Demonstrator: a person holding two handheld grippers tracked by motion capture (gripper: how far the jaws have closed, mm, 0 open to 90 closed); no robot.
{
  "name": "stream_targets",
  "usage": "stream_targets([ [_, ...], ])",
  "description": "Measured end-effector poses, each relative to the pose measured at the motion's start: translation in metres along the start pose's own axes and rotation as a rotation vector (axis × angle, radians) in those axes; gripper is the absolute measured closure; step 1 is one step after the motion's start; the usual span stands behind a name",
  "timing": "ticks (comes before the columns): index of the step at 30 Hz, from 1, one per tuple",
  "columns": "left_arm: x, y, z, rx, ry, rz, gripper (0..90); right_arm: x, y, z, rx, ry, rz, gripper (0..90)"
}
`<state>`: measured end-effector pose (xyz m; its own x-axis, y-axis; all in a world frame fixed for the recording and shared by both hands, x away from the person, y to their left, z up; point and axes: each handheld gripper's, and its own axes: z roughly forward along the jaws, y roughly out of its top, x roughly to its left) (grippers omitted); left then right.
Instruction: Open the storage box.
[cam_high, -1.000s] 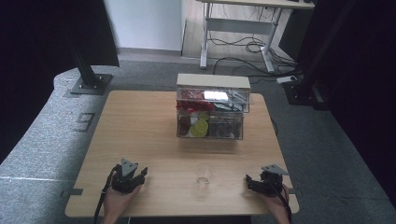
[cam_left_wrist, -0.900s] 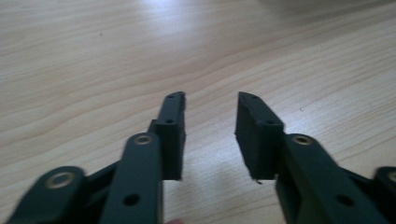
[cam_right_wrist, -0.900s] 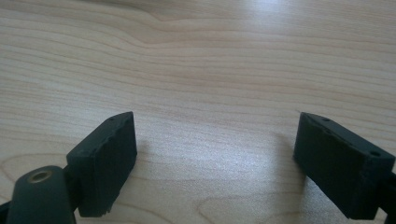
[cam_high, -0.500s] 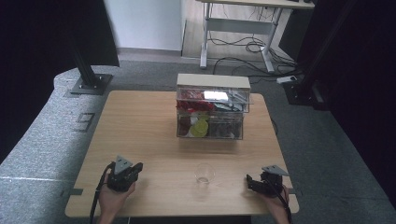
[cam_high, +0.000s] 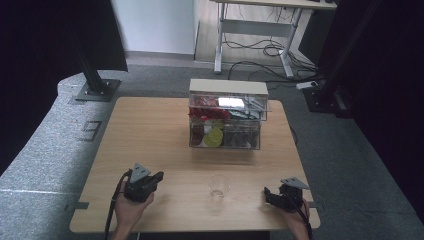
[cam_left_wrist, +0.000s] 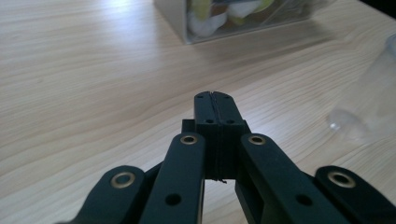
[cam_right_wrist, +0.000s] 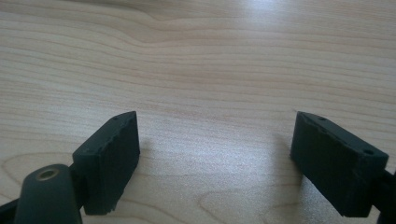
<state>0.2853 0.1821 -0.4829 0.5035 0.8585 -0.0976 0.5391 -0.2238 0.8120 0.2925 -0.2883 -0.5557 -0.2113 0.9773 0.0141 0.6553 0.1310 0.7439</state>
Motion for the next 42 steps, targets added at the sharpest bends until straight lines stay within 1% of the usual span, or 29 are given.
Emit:
stream_targets([
  [2,-0.003,0.004,0.006,0.008,-0.013,0.011,90.0,0.000,0.000,0.000,0.000,-0.002,0.004,16.2],
  [4,-0.006,0.007,0.011,0.019,-0.027,0.014,90.0,0.000,-0.001,-0.001,-0.001,-0.004,0.007,16.7],
  [10,-0.008,0.011,0.019,0.017,-0.061,-0.003,90.0,0.000,-0.001,-0.001,-0.001,-0.005,0.006,16.9],
  [12,-0.010,0.012,0.022,0.021,-0.068,-0.003,90.0,0.000,-0.001,-0.001,-0.003,-0.004,0.004,17.7],
  [16,-0.012,0.015,0.030,0.036,-0.071,0.003,90.0,0.001,-0.001,-0.001,-0.005,-0.003,0.001,18.1],
  [21,-0.015,0.018,0.040,0.055,-0.075,0.001,90.0,0.001,-0.001,-0.001,-0.004,-0.002,0.001,18.2],
  [23,-0.017,0.020,0.043,0.064,-0.075,0.015,90.0,0.001,-0.001,-0.001,-0.004,-0.002,0.001,18.2],
  [25,-0.020,0.022,0.046,0.064,-0.075,0.023,90.0,0.001,-0.001,-0.001,-0.005,-0.002,0.001,18.2],
  [30,-0.024,0.027,0.051,0.061,-0.078,0.026,90.0,0.001,-0.001,-0.001,-0.005,-0.004,0.001,18.2],
  [32,-0.026,0.031,0.057,0.059,-0.083,0.030,90.0,0.001,-0.001,-0.001,-0.006,-0.004,0.000,18.3],
  [33,-0.027,0.033,0.059,0.060,-0.085,0.033,90.0,0.001,-0.001,-0.001,-0.005,-0.004,0.001,18.2],
  [36,-0.027,0.038,0.066,0.060,-0.096,0.019,90.0,0.001,-0.001,-0.001,-0.005,-0.005,0.000,18.2],
  [39,-0.026,0.044,0.071,0.057,-0.098,0.012,90.0,0.001,-0.001,-0.001,-0.005,-0.006,0.001,18.2],
  [41,-0.026,0.048,0.074,0.057,-0.100,0.015,90.0,0.001,-0.001,-0.001,-0.006,-0.009,0.001,18.5],
  [42,-0.026,0.050,0.076,0.057,-0.096,0.023,90.0,0.001,-0.001,-0.001,-0.006,-0.010,0.001,18.5],
])
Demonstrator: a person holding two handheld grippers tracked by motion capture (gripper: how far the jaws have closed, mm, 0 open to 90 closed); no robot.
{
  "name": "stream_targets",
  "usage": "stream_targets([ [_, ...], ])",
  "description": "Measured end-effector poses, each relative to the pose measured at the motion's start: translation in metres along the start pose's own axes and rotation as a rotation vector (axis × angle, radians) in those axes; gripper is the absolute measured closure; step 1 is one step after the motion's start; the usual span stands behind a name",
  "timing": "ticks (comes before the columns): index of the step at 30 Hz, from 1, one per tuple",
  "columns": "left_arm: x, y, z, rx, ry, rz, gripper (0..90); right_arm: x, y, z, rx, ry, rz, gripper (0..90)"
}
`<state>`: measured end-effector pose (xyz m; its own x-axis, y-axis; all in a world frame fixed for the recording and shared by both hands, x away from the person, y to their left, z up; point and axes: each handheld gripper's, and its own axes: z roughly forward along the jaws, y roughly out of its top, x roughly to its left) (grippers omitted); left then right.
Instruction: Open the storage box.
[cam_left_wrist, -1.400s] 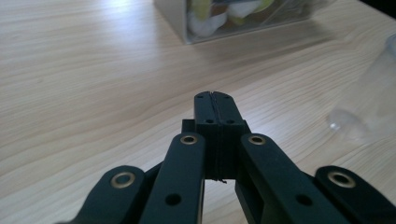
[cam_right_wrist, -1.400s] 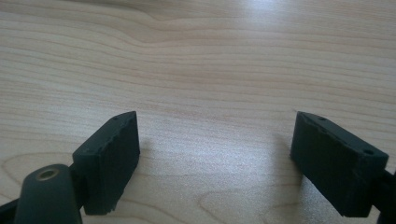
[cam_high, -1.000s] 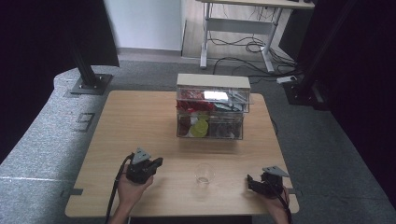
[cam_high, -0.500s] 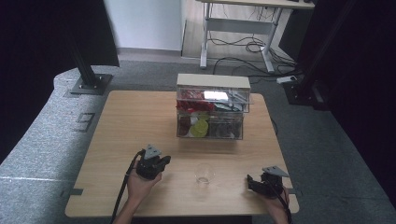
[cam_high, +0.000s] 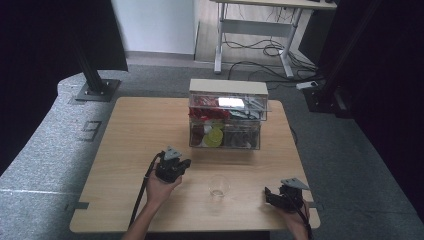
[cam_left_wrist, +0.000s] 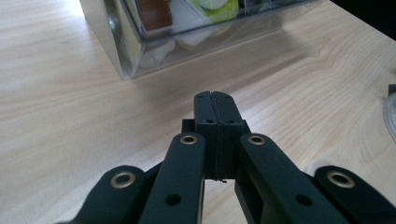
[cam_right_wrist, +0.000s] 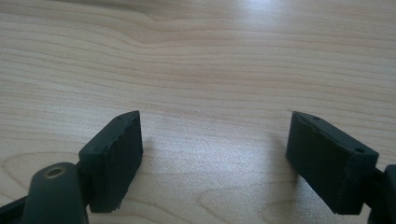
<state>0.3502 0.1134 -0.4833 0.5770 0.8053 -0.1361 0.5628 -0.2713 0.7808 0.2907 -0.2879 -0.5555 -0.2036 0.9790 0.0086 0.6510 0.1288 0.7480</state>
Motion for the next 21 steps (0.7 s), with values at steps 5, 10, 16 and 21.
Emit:
stream_targets([
  [5,0.001,0.007,0.008,0.003,0.011,0.003,90.0,0.000,0.000,0.000,-0.001,0.003,0.002,18.9],
  [10,0.002,0.012,0.014,-0.002,0.026,0.008,90.0,0.000,0.000,0.000,0.000,0.004,0.003,18.9],
  [16,0.006,0.017,0.020,-0.016,0.028,-0.006,90.0,-0.001,0.000,0.000,0.000,0.003,0.004,18.9],
  [21,0.007,0.019,0.025,-0.009,0.027,-0.004,90.0,-0.001,0.000,0.000,0.000,0.003,0.004,18.9],
])
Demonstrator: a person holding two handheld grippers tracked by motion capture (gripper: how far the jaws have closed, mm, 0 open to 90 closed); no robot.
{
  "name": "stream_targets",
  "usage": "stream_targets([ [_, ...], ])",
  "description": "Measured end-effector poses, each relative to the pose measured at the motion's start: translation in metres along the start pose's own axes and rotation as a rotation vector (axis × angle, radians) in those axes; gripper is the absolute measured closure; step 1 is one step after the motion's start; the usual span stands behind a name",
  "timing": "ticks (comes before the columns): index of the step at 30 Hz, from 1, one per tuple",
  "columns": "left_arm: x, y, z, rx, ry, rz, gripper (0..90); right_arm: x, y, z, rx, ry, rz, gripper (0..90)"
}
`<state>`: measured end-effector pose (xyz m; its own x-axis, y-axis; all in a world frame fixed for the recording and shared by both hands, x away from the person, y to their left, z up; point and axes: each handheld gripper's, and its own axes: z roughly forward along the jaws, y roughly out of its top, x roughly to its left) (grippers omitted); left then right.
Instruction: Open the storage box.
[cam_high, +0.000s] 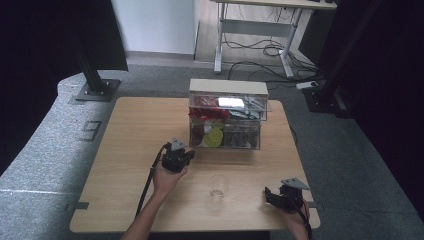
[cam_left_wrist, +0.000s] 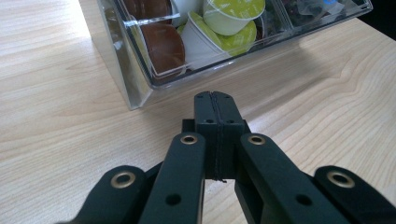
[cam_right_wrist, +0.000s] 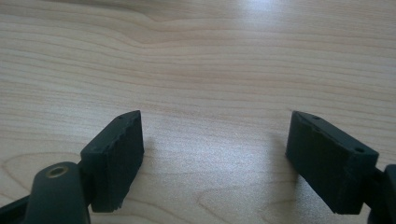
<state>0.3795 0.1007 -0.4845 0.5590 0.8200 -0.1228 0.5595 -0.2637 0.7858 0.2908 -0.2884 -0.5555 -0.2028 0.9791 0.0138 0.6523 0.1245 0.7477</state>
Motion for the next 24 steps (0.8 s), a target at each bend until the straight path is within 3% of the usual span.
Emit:
stream_targets([
  [12,0.000,0.005,0.016,0.018,0.001,0.006,90.0,0.000,0.000,0.000,0.001,-0.007,0.008,18.8],
  [20,0.006,0.010,0.019,0.012,0.000,-0.019,90.0,-0.001,0.000,0.000,0.001,-0.010,0.009,18.8],
  [24,0.002,0.012,0.019,0.016,-0.001,0.000,90.0,-0.001,0.000,0.000,0.000,-0.011,0.011,18.8],
])
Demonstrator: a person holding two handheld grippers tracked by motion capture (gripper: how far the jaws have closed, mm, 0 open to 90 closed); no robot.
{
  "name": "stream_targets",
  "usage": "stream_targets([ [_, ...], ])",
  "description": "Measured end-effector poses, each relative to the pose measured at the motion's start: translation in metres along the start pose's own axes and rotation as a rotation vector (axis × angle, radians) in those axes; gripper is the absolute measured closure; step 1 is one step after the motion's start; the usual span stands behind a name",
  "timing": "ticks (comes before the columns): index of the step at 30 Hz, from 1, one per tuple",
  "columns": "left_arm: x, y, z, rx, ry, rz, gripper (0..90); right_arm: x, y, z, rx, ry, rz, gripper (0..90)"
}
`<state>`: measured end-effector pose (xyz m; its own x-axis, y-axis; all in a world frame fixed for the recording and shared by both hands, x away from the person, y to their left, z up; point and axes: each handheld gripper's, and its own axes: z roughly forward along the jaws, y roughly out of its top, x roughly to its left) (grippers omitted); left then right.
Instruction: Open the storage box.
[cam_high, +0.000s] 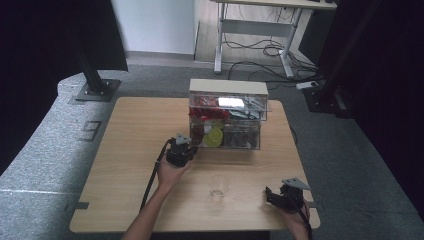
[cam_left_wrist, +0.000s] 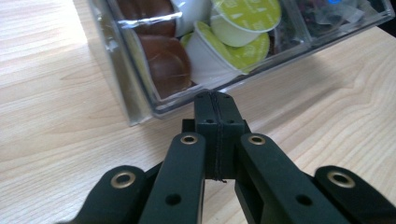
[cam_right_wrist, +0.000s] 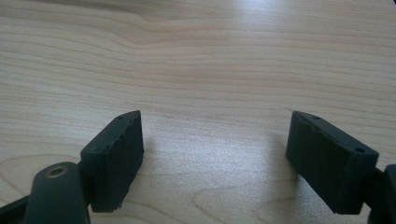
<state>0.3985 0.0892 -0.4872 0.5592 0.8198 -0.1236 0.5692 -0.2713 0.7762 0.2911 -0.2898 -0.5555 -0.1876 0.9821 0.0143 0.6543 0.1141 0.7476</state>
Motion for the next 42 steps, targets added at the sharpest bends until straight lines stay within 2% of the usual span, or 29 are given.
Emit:
stream_targets([
  [2,-0.003,0.000,0.002,0.008,0.004,0.014,90.0,0.000,0.000,0.000,0.000,0.000,0.000,18.8],
  [8,-0.004,0.001,0.010,0.029,-0.003,0.020,90.0,0.000,0.000,0.000,0.000,-0.001,0.000,18.8],
  [13,-0.006,0.008,0.009,0.022,0.016,0.039,90.0,-0.002,0.000,0.000,0.002,-0.001,0.001,18.9],
  [15,-0.006,0.008,0.009,0.030,0.002,0.022,90.0,-0.002,0.000,0.000,0.001,-0.002,0.002,18.9],
  [19,-0.013,0.002,0.011,0.039,-0.009,0.042,90.0,-0.003,0.000,0.000,0.001,-0.004,0.004,18.9],
  [24,-0.012,0.005,0.018,0.062,0.009,0.045,90.0,-0.003,0.000,0.000,0.001,-0.007,0.005,18.9],
  [27,-0.012,0.006,0.020,0.076,0.019,0.062,90.0,-0.003,0.000,0.000,0.001,-0.008,0.005,18.9],
  [33,-0.011,0.006,0.019,0.065,-0.004,0.032,90.0,-0.004,0.000,0.000,0.000,-0.008,0.007,18.9],
  [41,-0.012,0.005,0.015,0.042,-0.005,0.038,90.0,-0.005,0.000,-0.001,0.001,-0.011,0.011,18.9],
  [42,-0.012,0.005,0.014,0.031,0.005,0.040,90.0,-0.005,0.000,-0.001,0.001,-0.012,0.012,18.9],
])
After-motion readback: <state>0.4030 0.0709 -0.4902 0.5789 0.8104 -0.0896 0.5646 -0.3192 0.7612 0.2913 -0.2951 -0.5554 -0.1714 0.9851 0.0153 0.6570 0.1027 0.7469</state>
